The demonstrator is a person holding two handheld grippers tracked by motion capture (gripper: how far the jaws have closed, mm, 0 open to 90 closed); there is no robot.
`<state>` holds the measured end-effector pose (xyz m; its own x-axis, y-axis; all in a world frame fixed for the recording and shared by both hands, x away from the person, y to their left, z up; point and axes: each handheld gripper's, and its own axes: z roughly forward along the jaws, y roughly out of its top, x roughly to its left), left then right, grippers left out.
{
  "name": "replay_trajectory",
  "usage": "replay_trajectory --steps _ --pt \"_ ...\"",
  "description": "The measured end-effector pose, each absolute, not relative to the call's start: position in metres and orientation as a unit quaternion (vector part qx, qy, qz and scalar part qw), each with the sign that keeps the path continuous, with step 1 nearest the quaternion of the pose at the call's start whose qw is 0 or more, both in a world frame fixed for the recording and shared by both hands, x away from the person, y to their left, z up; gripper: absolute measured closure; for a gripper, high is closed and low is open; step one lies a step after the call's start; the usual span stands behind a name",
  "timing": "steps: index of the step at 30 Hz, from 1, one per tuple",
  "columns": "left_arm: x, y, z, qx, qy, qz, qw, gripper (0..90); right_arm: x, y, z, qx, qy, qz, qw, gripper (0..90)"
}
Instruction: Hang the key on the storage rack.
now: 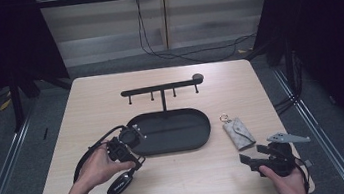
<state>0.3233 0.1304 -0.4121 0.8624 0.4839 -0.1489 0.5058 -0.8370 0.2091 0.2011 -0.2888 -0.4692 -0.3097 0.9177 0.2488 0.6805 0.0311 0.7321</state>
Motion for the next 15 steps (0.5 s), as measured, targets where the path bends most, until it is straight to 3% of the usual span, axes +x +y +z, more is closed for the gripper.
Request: replay_trajectory --steps 15 --pt "0.330 0.151 -0.381 0.950 0.274 -0.032 0.148 70.6 0.201 -0.289 -0.469 0.570 0.701 0.402 0.147 18.0"
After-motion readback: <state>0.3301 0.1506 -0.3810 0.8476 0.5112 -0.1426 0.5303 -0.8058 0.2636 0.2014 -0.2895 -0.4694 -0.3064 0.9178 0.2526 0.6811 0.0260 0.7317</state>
